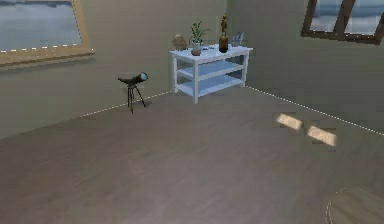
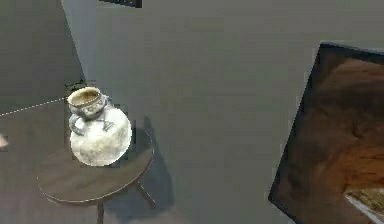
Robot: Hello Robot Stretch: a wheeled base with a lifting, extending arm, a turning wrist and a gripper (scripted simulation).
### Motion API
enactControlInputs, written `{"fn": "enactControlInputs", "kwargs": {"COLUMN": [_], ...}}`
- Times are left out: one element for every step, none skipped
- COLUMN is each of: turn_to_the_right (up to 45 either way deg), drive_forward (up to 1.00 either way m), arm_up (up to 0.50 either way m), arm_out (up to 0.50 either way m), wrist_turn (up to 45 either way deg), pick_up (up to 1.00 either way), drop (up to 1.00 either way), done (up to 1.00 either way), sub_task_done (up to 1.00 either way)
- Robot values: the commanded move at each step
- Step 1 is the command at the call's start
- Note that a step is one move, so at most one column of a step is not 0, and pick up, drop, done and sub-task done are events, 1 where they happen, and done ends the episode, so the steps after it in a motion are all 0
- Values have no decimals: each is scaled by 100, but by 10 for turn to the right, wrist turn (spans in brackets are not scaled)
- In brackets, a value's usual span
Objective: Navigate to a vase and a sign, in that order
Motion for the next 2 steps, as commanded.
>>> {"fn": "enactControlInputs", "kwargs": {"turn_to_the_right": [0,240], "drive_forward": [85,0], "arm_up": [0,0], "arm_out": [0,0], "wrist_turn": [0,0], "pick_up": [0,0], "drop": [0,0], "done": [0,0], "sub_task_done": [0,0]}}
